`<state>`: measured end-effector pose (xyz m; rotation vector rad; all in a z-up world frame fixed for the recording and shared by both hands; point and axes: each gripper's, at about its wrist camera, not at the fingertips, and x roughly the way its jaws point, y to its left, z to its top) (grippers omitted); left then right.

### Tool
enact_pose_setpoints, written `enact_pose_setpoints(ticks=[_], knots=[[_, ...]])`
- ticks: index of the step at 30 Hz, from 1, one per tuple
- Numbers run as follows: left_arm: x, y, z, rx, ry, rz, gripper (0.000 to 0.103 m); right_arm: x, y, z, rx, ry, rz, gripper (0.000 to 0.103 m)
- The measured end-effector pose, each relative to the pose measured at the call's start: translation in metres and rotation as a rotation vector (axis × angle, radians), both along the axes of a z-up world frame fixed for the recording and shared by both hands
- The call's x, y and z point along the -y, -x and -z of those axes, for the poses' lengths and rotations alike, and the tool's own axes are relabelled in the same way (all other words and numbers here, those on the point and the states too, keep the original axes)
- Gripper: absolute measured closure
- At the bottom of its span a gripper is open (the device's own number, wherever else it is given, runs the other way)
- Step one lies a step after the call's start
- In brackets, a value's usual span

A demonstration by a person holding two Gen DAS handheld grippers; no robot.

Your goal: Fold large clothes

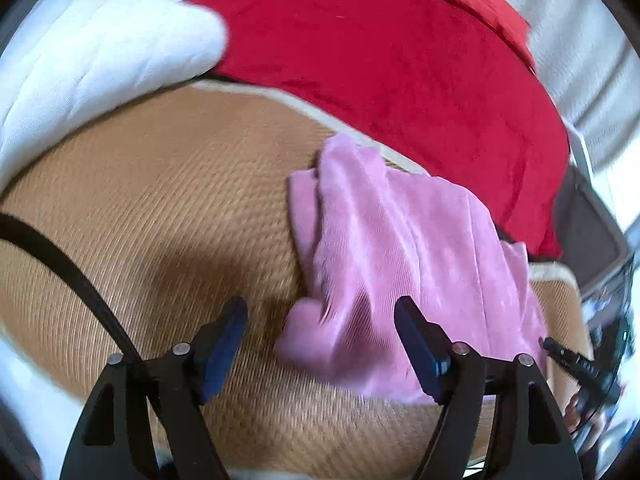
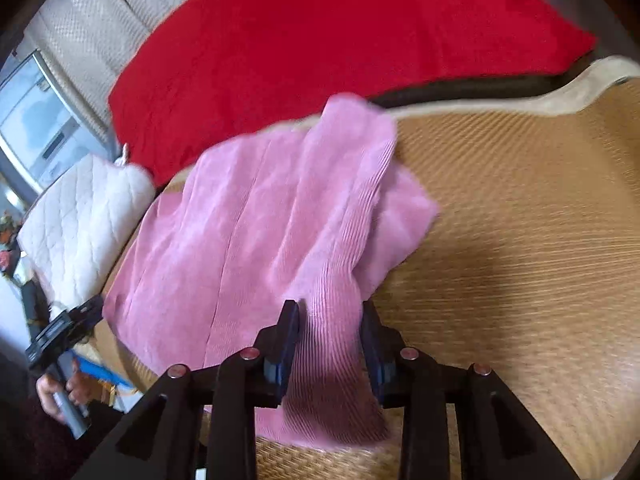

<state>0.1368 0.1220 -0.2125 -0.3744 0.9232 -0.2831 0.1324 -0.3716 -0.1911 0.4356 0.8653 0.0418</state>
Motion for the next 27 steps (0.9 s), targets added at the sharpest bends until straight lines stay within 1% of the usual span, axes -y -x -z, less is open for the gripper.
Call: enact_pose_setpoints(ticks=[2, 3, 4, 5, 6, 7, 8, 9, 10, 11, 12, 13, 14, 15, 17, 18, 19, 20, 21, 22, 23, 24, 26, 27], knots=[[-0.007, 0.014, 0.007, -0.029, 0.060, -0.015, 0.026, 0.007, 0.016, -0.012, 0.036, 0.013, 0.040, 0.069], [-0.006, 0.015, 0.008, -0.044, 0.084, -0.020, 0.026, 0.009, 0.024, -0.019, 0.055, 0.025, 0.053, 0.068], [-0.006, 0.017, 0.012, -0.056, 0.118, -0.024, 0.024, 0.017, 0.029, -0.024, 0.076, 0.042, 0.057, 0.068], [-0.003, 0.013, 0.012, -0.063, 0.139, -0.026, 0.022, 0.016, 0.032, -0.031, 0.099, 0.061, 0.048, 0.068], [-0.001, 0.014, 0.015, -0.078, 0.156, -0.027, 0.018, 0.011, 0.034, -0.037, 0.115, 0.070, 0.030, 0.062], [0.001, 0.013, 0.017, -0.096, 0.160, -0.034, 0.018, 0.004, 0.032, -0.041, 0.125, 0.066, 0.003, 0.050], [0.002, 0.013, 0.018, -0.105, 0.164, -0.047, 0.018, -0.004, 0.029, -0.045, 0.132, 0.057, -0.020, 0.025], [0.007, 0.009, 0.020, -0.103, 0.168, -0.059, 0.018, -0.014, 0.026, -0.047, 0.154, 0.052, -0.037, 0.022], [0.009, 0.006, 0.021, -0.098, 0.166, -0.070, 0.018, -0.021, 0.025, -0.050, 0.188, 0.049, -0.059, 0.022], [0.014, 0.001, 0.022, -0.095, 0.155, -0.081, 0.018, -0.033, 0.018, -0.051, 0.210, 0.051, -0.094, 0.023], [0.017, -0.002, 0.023, -0.094, 0.146, -0.088, 0.018, -0.044, 0.008, -0.050, 0.202, 0.056, -0.118, 0.026], [0.020, -0.005, 0.025, -0.093, 0.140, -0.091, 0.018, -0.051, -0.002, -0.047, 0.184, 0.053, -0.135, 0.032], [0.023, -0.008, 0.028, -0.095, 0.140, -0.093, 0.018, -0.058, -0.013, -0.044, 0.169, 0.038, -0.153, 0.057], [0.025, -0.011, 0.031, -0.098, 0.147, -0.098, 0.018, -0.065, -0.025, -0.040, 0.144, 0.024, -0.173, 0.074], [0.032, -0.016, 0.035, -0.080, 0.164, -0.101, 0.019, -0.072, -0.039, -0.030, 0.111, 0.017, -0.174, 0.074], [0.035, -0.018, 0.035, -0.068, 0.156, -0.098, 0.022, -0.073, -0.048, -0.021, 0.081, 0.017, -0.172, 0.074], [0.038, -0.020, 0.036, -0.055, 0.138, -0.096, 0.034, -0.072, -0.056, -0.008, 0.033, 0.016, -0.169, 0.074], [0.041, -0.021, 0.035, -0.041, 0.113, -0.093, 0.039, -0.071, -0.064, 0.005, -0.017, 0.003, -0.170, 0.074], [0.043, -0.024, 0.035, -0.032, 0.101, -0.081, 0.044, -0.067, -0.069, 0.021, -0.068, -0.035, -0.178, 0.074], [0.045, -0.026, 0.035, -0.024, 0.099, -0.077, 0.050, -0.058, -0.071, 0.032, -0.064, -0.101, -0.170, 0.074], [0.046, -0.027, 0.035, -0.018, 0.101, -0.077, 0.051, -0.052, -0.070, 0.033, -0.059, -0.131, -0.162, 0.078], [0.047, -0.029, 0.034, -0.014, 0.100, -0.079, 0.052, -0.047, -0.071, 0.034, -0.074, -0.155, -0.157, 0.079], [0.053, -0.036, 0.034, -0.015, 0.119, -0.099, 0.052, -0.043, -0.071, 0.035, -0.093, -0.176, -0.159, 0.079], [0.062, -0.046, 0.035, -0.024, 0.134, -0.111, 0.042, -0.042, -0.070, 0.035, -0.093, -0.171, -0.168, 0.080]])
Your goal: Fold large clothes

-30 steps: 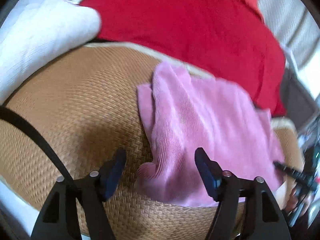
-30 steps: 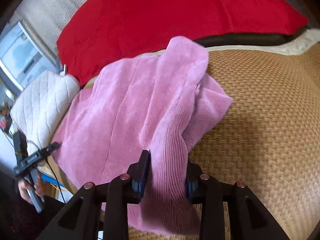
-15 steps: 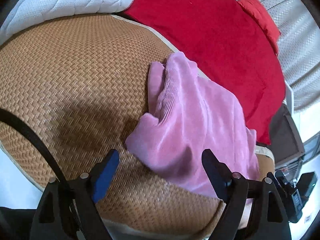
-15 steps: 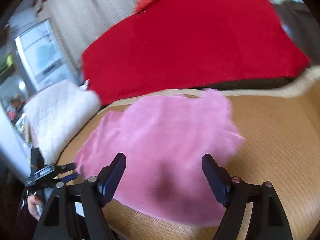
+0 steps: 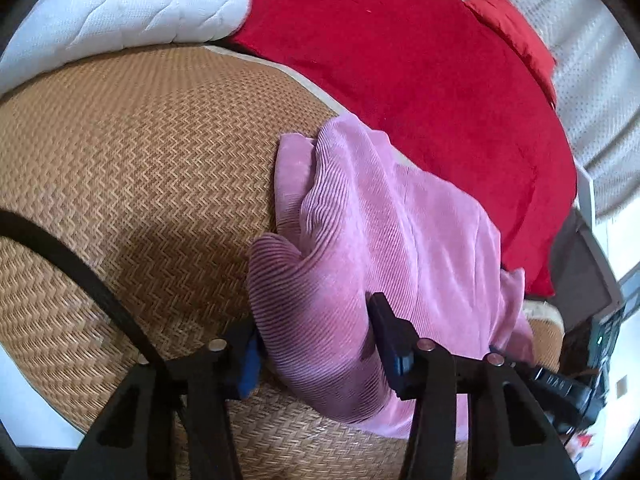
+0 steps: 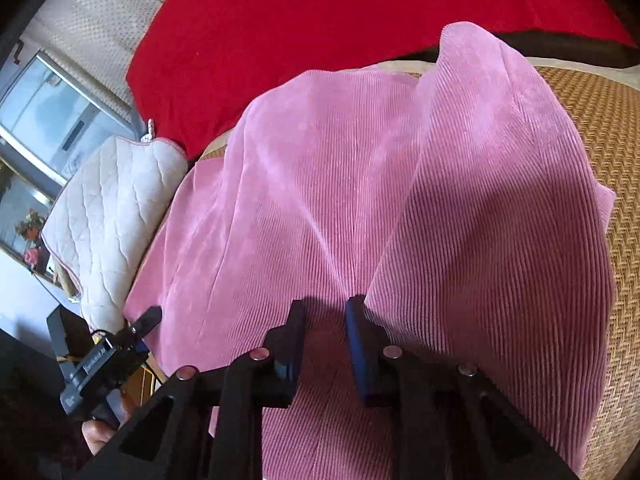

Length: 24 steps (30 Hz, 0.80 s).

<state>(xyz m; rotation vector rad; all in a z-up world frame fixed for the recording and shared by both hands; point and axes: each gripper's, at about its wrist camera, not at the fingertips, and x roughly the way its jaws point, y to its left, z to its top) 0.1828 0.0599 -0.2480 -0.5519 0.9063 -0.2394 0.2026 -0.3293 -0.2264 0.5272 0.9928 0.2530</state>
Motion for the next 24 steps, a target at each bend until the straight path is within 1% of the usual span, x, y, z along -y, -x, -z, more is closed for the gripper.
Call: enact_pose_setpoints(ticks=[1, 2, 3, 4, 5, 6, 8, 9, 10, 11, 12, 14, 15, 16, 18, 19, 20, 21, 22, 23, 24], knots=[[0.004, -0.006, 0.000, -0.008, 0.027, -0.004, 0.031, 0.001, 0.002, 0.001, 0.003, 0.001, -0.004, 0.080], [0.007, -0.010, 0.001, -0.010, 0.056, -0.003, 0.029, 0.003, 0.003, 0.002, 0.005, -0.004, -0.004, 0.080], [0.010, -0.013, 0.000, -0.005, 0.051, -0.006, 0.029, 0.005, 0.006, 0.002, 0.009, -0.007, -0.006, 0.080], [0.013, -0.015, -0.001, -0.003, 0.036, 0.001, 0.033, 0.006, 0.007, 0.003, 0.013, -0.010, -0.009, 0.080], [0.017, -0.017, -0.003, 0.001, 0.016, 0.006, 0.044, 0.009, 0.009, 0.003, 0.017, -0.014, -0.011, 0.080], [0.022, -0.013, -0.007, 0.015, 0.001, 0.013, 0.065, 0.009, 0.009, 0.004, 0.020, -0.019, -0.013, 0.080], [0.035, -0.013, -0.023, 0.079, -0.035, 0.029, 0.071, 0.010, 0.009, 0.003, 0.023, -0.022, -0.016, 0.080], [0.040, -0.013, -0.033, 0.113, -0.053, 0.042, 0.074, 0.005, -0.001, 0.006, 0.023, -0.023, -0.018, 0.080], [0.044, -0.013, -0.044, 0.161, -0.077, 0.064, 0.076, 0.005, -0.001, 0.006, 0.022, -0.026, -0.018, 0.080], [0.056, -0.008, -0.058, 0.221, -0.113, 0.096, 0.076, 0.006, 0.000, 0.006, 0.022, -0.032, -0.019, 0.080], [0.074, -0.001, -0.072, 0.290, -0.179, 0.145, 0.077, 0.007, 0.000, 0.007, 0.021, -0.038, -0.020, 0.080], [0.110, 0.012, -0.086, 0.385, -0.310, 0.245, 0.078, 0.009, 0.000, 0.008, 0.020, -0.050, -0.022, 0.080], [0.130, 0.018, -0.086, 0.421, -0.376, 0.307, 0.078, 0.009, 0.000, 0.008, 0.021, -0.052, -0.023, 0.081], [0.149, 0.023, -0.081, 0.444, -0.439, 0.368, 0.078, 0.010, 0.001, 0.008, 0.024, -0.051, -0.026, 0.081], [0.175, 0.028, -0.058, 0.444, -0.518, 0.476, 0.078, 0.013, 0.002, 0.008, 0.026, -0.064, -0.029, 0.081], [0.184, 0.025, -0.049, 0.435, -0.539, 0.512, 0.078, 0.015, 0.002, 0.008, 0.026, -0.078, -0.029, 0.081], [0.189, 0.021, -0.039, 0.427, -0.551, 0.539, 0.078, 0.020, 0.002, 0.009, 0.022, -0.113, -0.028, 0.081], [0.193, 0.020, -0.036, 0.431, -0.556, 0.550, 0.078, 0.024, 0.002, 0.009, 0.019, -0.148, -0.025, 0.078], [0.193, 0.015, -0.038, 0.441, -0.560, 0.553, 0.078, 0.030, 0.002, 0.007, 0.012, -0.205, -0.020, 0.078], [0.193, 0.011, -0.039, 0.442, -0.558, 0.557, 0.078, 0.033, 0.002, 0.004, 0.009, -0.218, -0.011, 0.078], [0.191, 0.007, -0.039, 0.434, -0.535, 0.556, 0.078, 0.036, 0.002, -0.001, 0.018, -0.219, -0.001, 0.075]])
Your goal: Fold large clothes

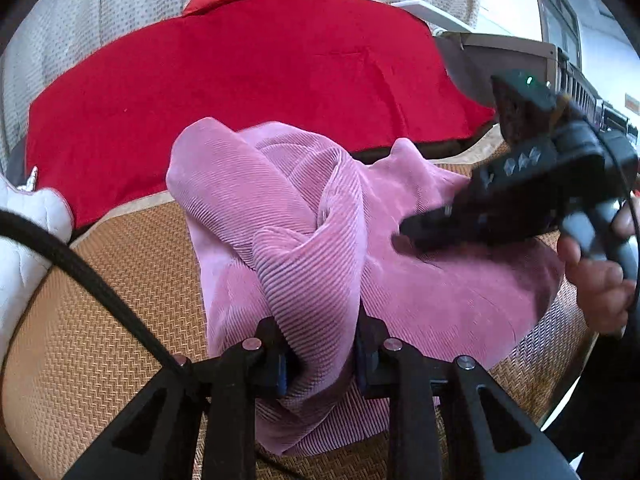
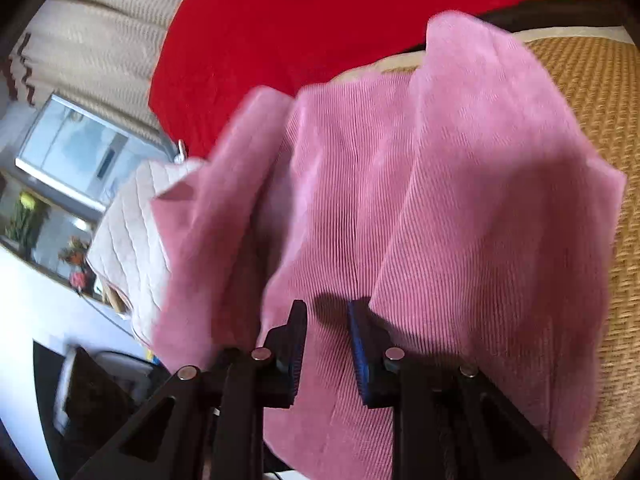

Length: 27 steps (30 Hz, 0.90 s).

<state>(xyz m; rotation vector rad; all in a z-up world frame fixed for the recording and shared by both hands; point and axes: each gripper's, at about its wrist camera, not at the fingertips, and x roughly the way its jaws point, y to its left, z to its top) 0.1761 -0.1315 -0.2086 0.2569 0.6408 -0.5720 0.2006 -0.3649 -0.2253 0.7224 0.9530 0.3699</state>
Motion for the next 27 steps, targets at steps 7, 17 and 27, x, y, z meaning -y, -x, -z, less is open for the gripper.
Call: enact_pose_setpoints(ticks=[7, 17, 27], knots=[[-0.002, -0.015, 0.000, -0.021, 0.042, 0.001, 0.078, -0.018, -0.014, -0.055, 0.133, -0.045, -0.069, 0.015], [-0.031, -0.021, -0.004, -0.025, 0.067, 0.003, 0.078, -0.127, -0.102, -0.089, 0.036, 0.339, -0.364, 0.015], [-0.044, -0.017, -0.027, -0.002, 0.144, 0.013, 0.079, -0.134, -0.104, -0.081, 0.001, 0.508, -0.318, 0.087]])
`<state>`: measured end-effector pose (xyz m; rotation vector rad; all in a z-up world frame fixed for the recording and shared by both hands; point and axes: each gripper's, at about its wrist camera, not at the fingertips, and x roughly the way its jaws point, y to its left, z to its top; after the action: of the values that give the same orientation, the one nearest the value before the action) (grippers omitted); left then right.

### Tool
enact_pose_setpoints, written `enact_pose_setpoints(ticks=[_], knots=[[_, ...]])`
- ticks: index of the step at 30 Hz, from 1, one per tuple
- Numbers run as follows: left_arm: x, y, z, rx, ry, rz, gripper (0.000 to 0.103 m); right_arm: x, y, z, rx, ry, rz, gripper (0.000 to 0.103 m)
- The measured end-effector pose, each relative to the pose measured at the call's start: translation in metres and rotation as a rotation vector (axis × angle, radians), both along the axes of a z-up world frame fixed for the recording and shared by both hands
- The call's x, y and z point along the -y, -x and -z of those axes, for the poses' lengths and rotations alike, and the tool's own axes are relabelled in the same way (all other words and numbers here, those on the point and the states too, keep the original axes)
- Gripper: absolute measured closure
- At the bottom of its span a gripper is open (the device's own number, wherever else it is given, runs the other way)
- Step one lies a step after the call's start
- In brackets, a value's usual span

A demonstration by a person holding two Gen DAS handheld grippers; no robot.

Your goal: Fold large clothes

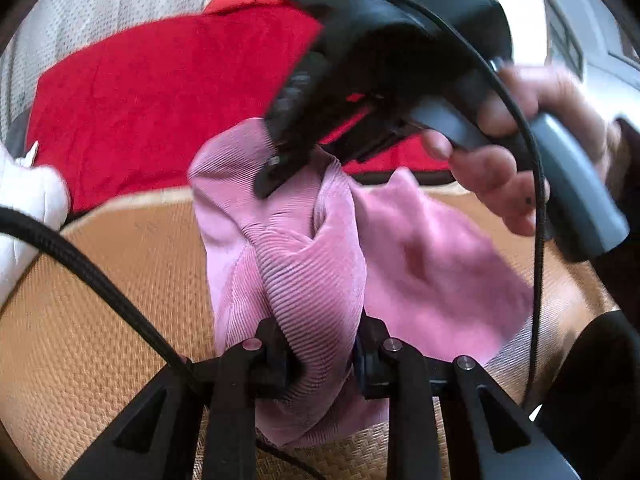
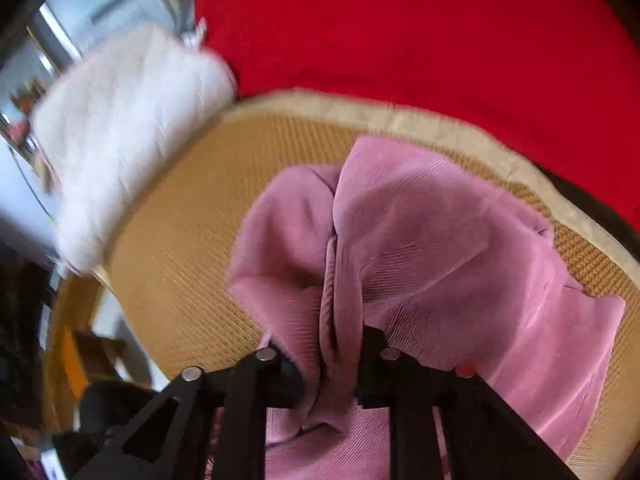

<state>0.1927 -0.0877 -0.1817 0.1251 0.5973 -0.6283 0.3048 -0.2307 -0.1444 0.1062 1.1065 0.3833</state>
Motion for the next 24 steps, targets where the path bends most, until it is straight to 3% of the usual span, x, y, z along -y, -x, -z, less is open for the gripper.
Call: enact_pose_setpoints(ticks=[5, 10, 14, 16, 19, 20, 21, 22, 24], knots=[[0.027, 0.001, -0.044, 0.031, 0.055, 0.119, 0.079, 0.064, 0.035, -0.038, 0.122, -0.132, 0.072, 0.088], [0.092, 0.006, -0.071, 0.094, 0.063, 0.285, 0.080, 0.145, 0.066, -0.065, 0.238, -0.230, 0.166, 0.088], [0.145, -0.016, -0.048, -0.015, 0.047, 0.345, 0.080, 0.205, 0.073, -0.037, 0.209, -0.279, 0.270, 0.088], [0.173, -0.027, -0.020, -0.070, -0.033, 0.362, 0.080, 0.220, 0.066, -0.006, 0.156, -0.277, 0.309, 0.088], [0.176, -0.025, -0.001, -0.089, -0.127, 0.387, 0.079, 0.239, 0.054, 0.052, 0.045, -0.330, 0.353, 0.088], [0.173, -0.022, -0.004, -0.074, -0.128, 0.398, 0.076, 0.242, 0.051, 0.071, 0.008, -0.353, 0.351, 0.088], [0.169, -0.021, -0.010, -0.076, -0.111, 0.426, 0.064, 0.242, 0.049, 0.079, -0.007, -0.366, 0.340, 0.088], [0.159, -0.020, -0.019, -0.099, -0.070, 0.470, 0.050, 0.243, 0.047, 0.080, -0.006, -0.373, 0.330, 0.088], [0.148, -0.007, -0.036, -0.117, -0.004, 0.523, 0.036, 0.238, 0.045, 0.073, 0.007, -0.347, 0.318, 0.086]])
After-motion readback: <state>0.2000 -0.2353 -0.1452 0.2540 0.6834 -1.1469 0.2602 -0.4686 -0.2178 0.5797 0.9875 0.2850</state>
